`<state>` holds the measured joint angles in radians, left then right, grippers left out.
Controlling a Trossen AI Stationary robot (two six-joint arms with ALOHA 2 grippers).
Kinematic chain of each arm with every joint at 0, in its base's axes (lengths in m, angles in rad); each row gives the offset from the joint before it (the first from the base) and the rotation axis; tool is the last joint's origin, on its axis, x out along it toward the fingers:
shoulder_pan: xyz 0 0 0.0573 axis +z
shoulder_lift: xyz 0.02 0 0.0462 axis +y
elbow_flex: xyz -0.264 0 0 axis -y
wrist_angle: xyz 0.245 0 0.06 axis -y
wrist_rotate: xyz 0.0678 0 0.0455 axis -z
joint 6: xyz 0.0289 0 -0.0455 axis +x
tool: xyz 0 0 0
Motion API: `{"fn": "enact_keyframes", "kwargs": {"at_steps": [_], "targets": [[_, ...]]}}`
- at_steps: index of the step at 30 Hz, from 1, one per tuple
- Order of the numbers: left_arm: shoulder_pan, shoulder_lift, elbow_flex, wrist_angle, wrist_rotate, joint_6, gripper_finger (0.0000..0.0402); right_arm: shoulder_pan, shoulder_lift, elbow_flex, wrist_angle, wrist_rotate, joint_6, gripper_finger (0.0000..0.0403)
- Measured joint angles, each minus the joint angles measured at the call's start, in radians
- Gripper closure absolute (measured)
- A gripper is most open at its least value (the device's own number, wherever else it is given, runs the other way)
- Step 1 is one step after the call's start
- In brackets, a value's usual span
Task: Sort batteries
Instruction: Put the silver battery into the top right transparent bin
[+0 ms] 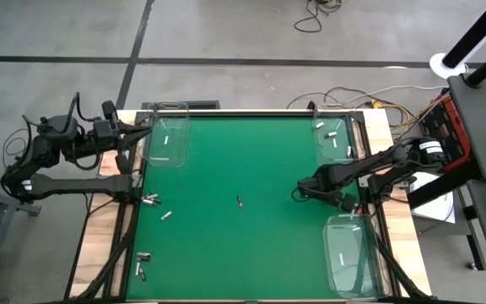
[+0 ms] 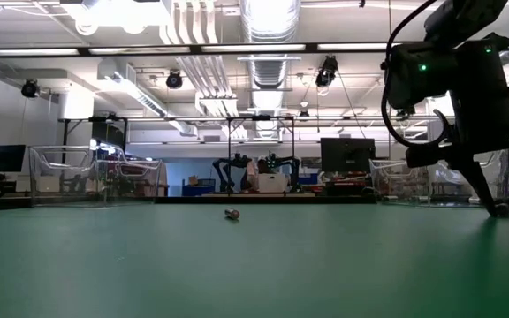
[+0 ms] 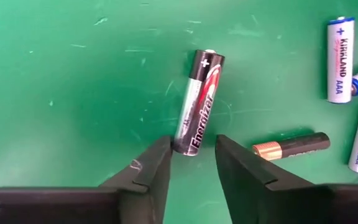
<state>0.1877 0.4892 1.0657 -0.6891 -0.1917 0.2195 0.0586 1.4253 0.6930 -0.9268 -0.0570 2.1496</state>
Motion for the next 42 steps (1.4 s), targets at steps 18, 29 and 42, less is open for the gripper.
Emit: {"fn": "enact_keyframes", "kwargs": {"at_steps": [18, 29, 42], "targets": [[0.000, 0.004, 0.000, 0.008, -0.001, -0.018, 0.0393, 0.000, 0.003, -0.009, -0.018, 0.070, 0.079, 0.0311], [0.000, 0.004, 0.000, 0.008, -0.002, -0.018, 0.0393, 0.000, 0.004, -0.015, -0.033, 0.089, 0.093, 0.0300], [0.000, -0.016, 0.000, 0.007, -0.002, -0.014, 0.0393, -0.002, -0.001, 0.121, -0.111, 0.089, -0.038, 0.0367]]}}
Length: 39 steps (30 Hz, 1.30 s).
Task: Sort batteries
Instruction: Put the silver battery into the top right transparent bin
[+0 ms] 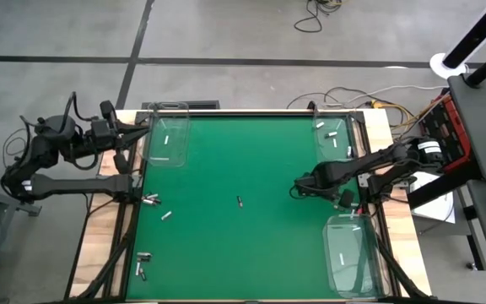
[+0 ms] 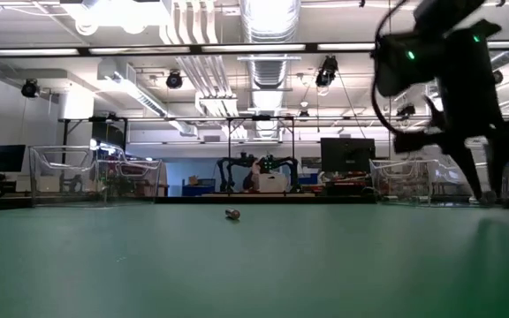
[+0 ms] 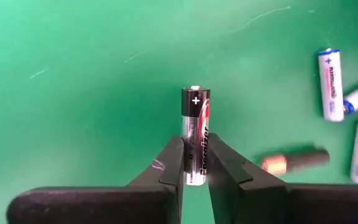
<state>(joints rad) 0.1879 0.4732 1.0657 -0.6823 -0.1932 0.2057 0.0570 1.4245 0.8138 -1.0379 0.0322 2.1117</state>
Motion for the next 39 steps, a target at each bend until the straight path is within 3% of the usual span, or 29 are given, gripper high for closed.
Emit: {"fn": "enact_keyframes", "kwargs": {"at_steps": [7, 13, 16, 22, 28, 32, 39], "targets": [[0.000, -0.020, 0.000, -0.030, 0.000, 0.003, 0.0393, -0.009, -0.014, 0.319, -0.152, -0.039, -0.255, 0.0362], [0.000, -0.020, 0.000, -0.040, 0.000, 0.004, 0.0393, -0.100, -0.016, 0.625, -0.400, 0.210, -0.359, 0.0366], [0.000, -0.016, 0.000, -0.040, 0.000, 0.017, 0.0393, -0.217, -0.020, 0.680, -0.485, 0.314, -0.421, 0.0366], [0.000, -0.009, 0.000, -0.040, -0.004, 0.017, 0.0393, -0.574, -0.028, 0.604, -0.397, 0.321, -0.641, 0.0366], [0.000, -0.010, 0.000, -0.037, -0.009, -0.082, 0.0393, -0.854, -0.027, 0.420, -0.133, 0.168, -0.696, 0.0362], [0.000, -0.010, 0.000, -0.037, -0.076, -0.118, 0.0393, -0.942, -0.015, 0.320, -0.068, 0.082, -0.618, 0.0363], [0.000, -0.010, 0.000, -0.037, -0.206, -0.137, 0.0393, -0.967, -0.014, 0.163, 0.006, 0.011, -0.441, 0.0361]]}}
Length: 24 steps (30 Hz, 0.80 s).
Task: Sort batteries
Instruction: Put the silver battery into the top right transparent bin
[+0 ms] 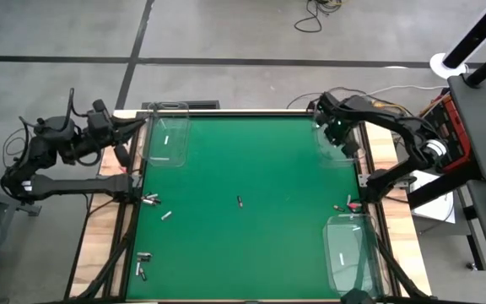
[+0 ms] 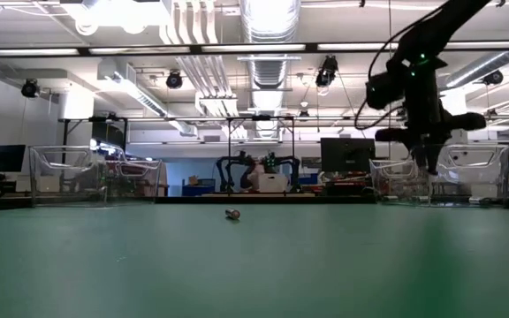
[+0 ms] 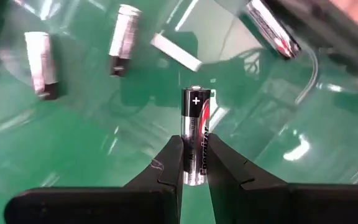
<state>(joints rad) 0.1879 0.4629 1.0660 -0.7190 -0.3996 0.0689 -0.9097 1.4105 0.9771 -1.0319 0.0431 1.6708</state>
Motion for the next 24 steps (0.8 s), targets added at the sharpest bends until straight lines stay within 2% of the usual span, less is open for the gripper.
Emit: {"fn": "enact_keyframes", "kwargs": {"at_steps": [6, 11, 17, 24], "targets": [[0.000, 0.000, 0.000, -0.002, -0.134, 0.019, 0.0393, -0.022, 0.000, -0.098, 0.126, -0.020, 0.092, 0.0363], [0.000, 0.000, 0.000, -0.002, -0.216, 0.047, 0.0393, -0.041, -0.003, -0.133, 0.139, -0.037, 0.151, 0.0361], [0.000, 0.003, -0.001, 0.000, -0.296, 0.069, 0.0393, -0.076, -0.003, -0.121, 0.147, -0.043, 0.144, 0.0362], [0.000, 0.003, -0.002, -0.004, -0.323, 0.073, 0.0393, -0.091, 0.000, -0.080, 0.187, -0.004, 0.185, 0.0362]]}}
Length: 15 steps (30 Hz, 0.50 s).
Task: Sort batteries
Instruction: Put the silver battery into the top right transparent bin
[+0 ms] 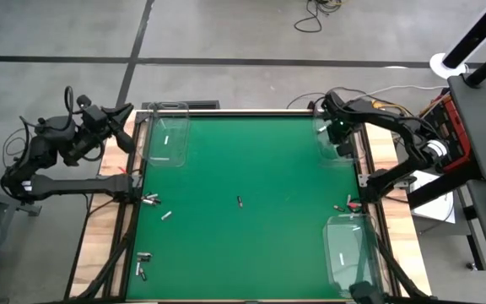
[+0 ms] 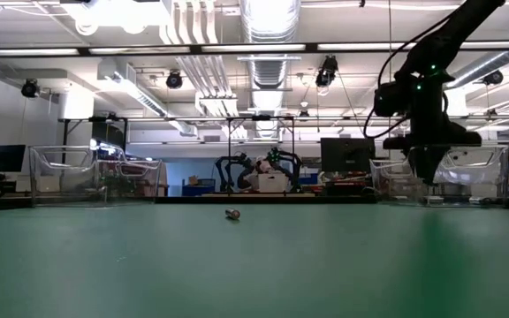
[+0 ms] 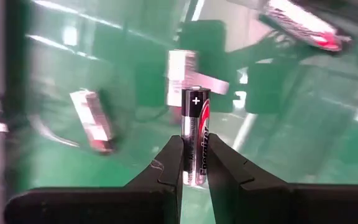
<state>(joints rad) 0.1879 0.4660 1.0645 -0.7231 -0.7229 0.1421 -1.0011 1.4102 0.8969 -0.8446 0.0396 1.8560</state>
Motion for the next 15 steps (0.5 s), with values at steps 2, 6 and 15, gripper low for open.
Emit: {"fn": "enact_keyframes", "kwargs": {"at_steps": [2, 6, 15], "targets": [[0.000, 0.000, 0.000, -0.002, -0.002, 0.000, 0.0393, -0.004, 0.000, -0.002, 0.020, 0.007, 0.009, 0.0362], [0.000, 0.003, 0.000, -0.003, -0.005, -0.001, 0.0393, -0.008, 0.000, -0.019, 0.057, 0.013, 0.040, 0.0363], [0.000, 0.007, -0.001, -0.008, -0.028, -0.005, 0.0393, -0.008, 0.028, -0.056, 0.055, 0.005, 0.050, 0.0361]]}}
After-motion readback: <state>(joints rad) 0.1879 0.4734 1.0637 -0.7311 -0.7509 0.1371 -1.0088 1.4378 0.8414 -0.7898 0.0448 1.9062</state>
